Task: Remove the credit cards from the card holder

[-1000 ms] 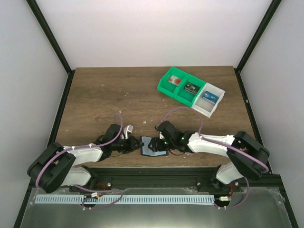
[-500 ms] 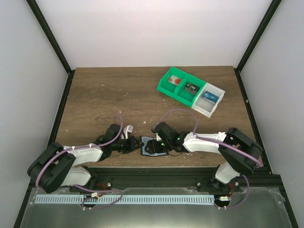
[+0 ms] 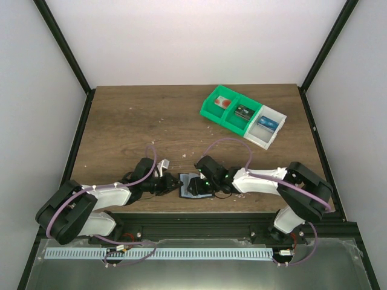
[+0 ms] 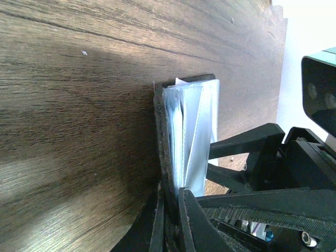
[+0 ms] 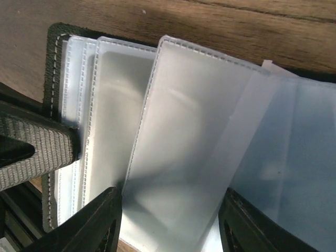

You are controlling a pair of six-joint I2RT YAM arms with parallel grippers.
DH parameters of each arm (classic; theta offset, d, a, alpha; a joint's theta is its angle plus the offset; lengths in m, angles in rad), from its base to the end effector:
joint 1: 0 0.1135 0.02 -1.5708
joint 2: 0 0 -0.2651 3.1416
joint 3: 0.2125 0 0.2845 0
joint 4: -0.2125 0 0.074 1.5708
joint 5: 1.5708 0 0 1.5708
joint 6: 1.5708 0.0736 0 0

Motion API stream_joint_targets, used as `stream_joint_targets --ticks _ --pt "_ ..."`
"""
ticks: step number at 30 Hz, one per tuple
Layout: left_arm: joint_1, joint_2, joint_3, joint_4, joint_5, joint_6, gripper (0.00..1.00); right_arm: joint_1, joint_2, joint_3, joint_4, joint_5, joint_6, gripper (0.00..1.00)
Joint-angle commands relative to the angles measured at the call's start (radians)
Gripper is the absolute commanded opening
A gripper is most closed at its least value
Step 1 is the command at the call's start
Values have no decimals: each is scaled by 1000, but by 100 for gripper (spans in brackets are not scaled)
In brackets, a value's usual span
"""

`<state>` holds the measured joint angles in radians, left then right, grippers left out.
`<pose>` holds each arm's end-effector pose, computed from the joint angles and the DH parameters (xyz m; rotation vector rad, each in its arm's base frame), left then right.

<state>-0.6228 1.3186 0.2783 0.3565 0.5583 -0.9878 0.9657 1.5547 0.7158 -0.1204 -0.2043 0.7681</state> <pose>0.1820 -0.1787 0.0745 -0.1217 2.5780 -1.3839 0.1755 0.2800 0.0922 -0.3627 2.7502 0.8511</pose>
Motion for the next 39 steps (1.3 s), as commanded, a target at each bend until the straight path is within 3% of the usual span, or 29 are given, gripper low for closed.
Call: stream_joint_targets --ticks 1,20,31,39 --pt "-6 7 6 33 14 11 0 10 -19 16 -46 55 3 52" --pt "-6 -5 24 2 9 28 2 10 -170 47 -299 309 31 49" --pt "-6 -4 20 7 9 28 0 11 -238 28 -23 40 -1 48" --pt "-5 -4 20 7 6 27 0 13 -149 24 17 -2 -5 48"
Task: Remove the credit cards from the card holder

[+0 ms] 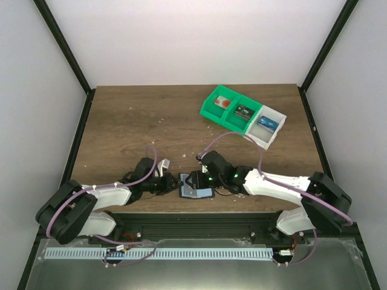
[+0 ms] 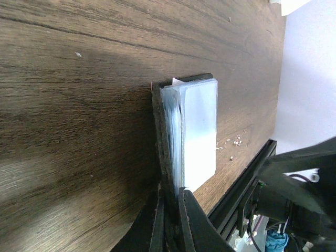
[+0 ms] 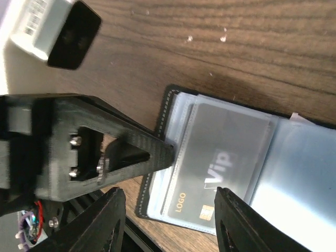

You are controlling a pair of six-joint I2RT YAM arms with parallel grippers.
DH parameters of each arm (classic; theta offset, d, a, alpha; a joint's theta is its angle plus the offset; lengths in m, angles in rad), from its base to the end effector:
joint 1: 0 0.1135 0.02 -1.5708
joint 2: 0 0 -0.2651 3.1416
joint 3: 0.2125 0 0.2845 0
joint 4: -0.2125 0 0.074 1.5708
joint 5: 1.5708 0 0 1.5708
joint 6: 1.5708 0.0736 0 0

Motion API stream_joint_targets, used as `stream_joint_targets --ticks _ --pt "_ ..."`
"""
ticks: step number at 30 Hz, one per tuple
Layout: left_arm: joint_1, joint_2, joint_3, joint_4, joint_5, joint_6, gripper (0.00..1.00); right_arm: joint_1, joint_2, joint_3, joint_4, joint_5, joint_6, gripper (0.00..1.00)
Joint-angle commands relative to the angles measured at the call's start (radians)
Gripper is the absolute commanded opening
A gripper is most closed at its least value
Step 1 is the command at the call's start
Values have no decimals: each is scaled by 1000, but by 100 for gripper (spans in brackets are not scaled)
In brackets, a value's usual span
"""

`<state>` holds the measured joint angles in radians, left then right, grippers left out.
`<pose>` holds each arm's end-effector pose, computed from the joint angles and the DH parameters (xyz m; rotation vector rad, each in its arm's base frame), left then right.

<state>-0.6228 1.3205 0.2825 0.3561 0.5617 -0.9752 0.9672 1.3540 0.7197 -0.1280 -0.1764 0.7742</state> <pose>0.1827 -0.1795 0.0754 -0.1021 2.5732 -1.3840 0.1758 0.2778 0.1548 -0.3448 2.5518 0.9885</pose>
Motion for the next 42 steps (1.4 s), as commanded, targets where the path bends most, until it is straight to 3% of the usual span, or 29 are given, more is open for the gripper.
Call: stream_joint_targets --ticks 1,10,19,42 --pt "-5 -6 18 7 4 14 0 11 65 20 23 -31 -12 50" --pt "-5 -3 14 13 5 12 0 16 168 37 19 -66 -19 59" --pt "-5 -6 14 14 6 10 0 15 225 41 27 -75 -21 59" --pt "-6 -10 19 5 8 15 0 16 159 85 -268 241 -30 53"
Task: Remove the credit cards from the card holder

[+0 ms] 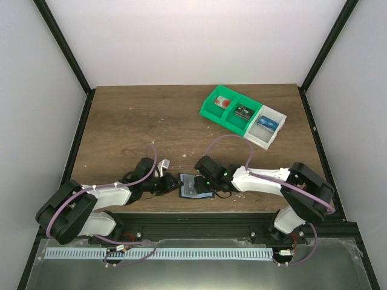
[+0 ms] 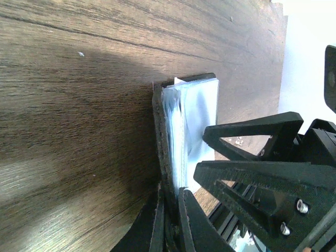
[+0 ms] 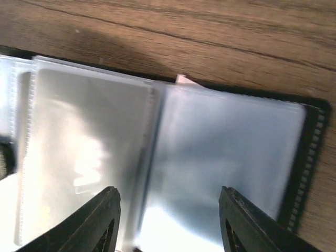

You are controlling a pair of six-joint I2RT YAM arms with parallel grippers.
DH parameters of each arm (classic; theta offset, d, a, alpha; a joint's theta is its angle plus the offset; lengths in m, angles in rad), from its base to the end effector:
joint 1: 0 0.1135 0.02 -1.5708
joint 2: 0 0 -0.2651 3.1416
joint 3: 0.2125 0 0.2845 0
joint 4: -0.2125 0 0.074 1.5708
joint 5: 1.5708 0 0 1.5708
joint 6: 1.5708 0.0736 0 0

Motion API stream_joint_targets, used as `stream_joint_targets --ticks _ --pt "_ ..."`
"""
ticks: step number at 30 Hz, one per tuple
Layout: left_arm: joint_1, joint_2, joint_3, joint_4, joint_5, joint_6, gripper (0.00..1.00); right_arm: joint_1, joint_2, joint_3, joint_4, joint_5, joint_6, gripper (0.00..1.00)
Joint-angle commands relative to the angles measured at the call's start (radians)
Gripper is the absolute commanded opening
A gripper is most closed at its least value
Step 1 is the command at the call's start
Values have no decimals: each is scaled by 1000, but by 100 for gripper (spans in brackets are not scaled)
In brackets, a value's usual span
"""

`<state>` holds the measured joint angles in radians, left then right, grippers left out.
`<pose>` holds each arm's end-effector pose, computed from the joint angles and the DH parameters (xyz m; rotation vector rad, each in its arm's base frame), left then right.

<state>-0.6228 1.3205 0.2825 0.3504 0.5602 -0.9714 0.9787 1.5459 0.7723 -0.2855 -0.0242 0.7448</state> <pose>0.1824 -0.1791 0.0747 -0.1009 2.5777 -1.3782 0.1808 0.2719 0.0985 -0.3319 2.7502 0.5718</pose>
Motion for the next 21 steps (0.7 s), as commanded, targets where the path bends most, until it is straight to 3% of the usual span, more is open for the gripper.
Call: stream_joint_targets --ticks 1,4,7,10,21 --pt "-6 -10 20 9 9 11 0 5 -45 36 -108 83 -2 53" --pt "-6 -7 23 9 8 11 0 5 -92 22 -40 7 -18 53" --pt "-6 0 24 8 7 11 0 4 -103 -5 69 -100 -3 62" --pt "-6 3 31 -1 10 16 0 5 -66 -10 122 -167 19 63" --pt "-7 -3 24 2 2 13 0 6 15 4 143 -221 18 65"
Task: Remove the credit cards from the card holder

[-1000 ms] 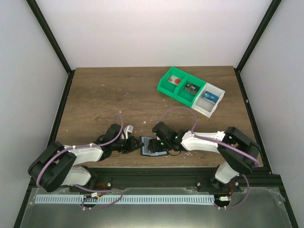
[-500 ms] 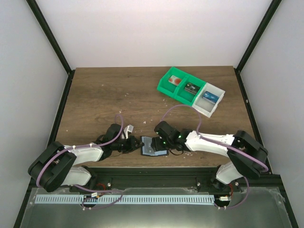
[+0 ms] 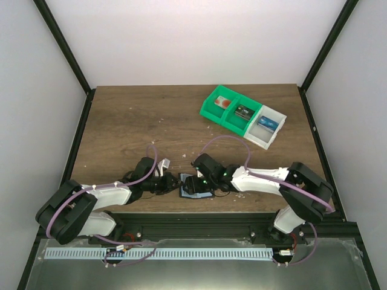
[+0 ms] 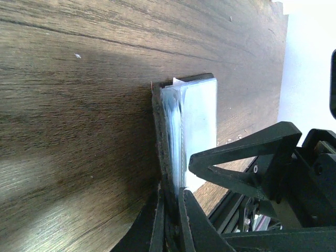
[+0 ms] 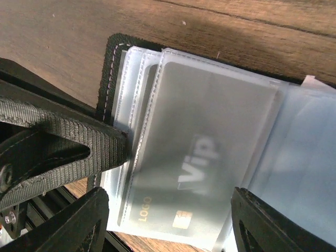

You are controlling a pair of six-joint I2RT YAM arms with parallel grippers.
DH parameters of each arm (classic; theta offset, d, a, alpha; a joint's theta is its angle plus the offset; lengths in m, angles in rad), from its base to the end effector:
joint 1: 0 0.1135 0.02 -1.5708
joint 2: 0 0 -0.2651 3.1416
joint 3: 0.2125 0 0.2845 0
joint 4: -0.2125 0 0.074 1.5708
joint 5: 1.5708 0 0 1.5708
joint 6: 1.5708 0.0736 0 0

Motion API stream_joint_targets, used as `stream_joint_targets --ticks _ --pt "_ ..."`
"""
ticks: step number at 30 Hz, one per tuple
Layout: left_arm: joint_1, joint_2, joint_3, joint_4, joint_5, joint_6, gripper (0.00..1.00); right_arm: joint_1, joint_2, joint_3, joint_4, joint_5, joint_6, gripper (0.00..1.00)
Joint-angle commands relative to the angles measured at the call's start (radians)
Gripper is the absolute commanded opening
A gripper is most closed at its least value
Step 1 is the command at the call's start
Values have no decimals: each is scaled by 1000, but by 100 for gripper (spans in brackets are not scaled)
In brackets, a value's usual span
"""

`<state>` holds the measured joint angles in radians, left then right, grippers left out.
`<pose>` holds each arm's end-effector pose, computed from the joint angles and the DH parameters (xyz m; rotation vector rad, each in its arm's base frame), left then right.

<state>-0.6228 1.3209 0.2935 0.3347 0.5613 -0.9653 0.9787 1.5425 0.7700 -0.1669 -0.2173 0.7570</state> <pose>0.1838 -0.1803 0.0763 -0.0948 2.5815 -1.3746 0.1764 0.2907 0.1096 -0.4030 2.7321 0.8824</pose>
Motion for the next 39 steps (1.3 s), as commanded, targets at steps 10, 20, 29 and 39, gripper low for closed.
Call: stream_joint_targets --ticks 10,20,29,39 --pt "-7 -2 18 7 0 12 0 6 35 1 8 -3 8 60" --pt "-6 -11 10 16 -1 5 0 6 36 0 -15 26 11 62" --pt "-7 -7 10 16 -1 8 0 6 17 2 -61 76 20 63" --pt "-7 -8 5 18 -3 7 0 6 -8 5 -84 103 21 64"
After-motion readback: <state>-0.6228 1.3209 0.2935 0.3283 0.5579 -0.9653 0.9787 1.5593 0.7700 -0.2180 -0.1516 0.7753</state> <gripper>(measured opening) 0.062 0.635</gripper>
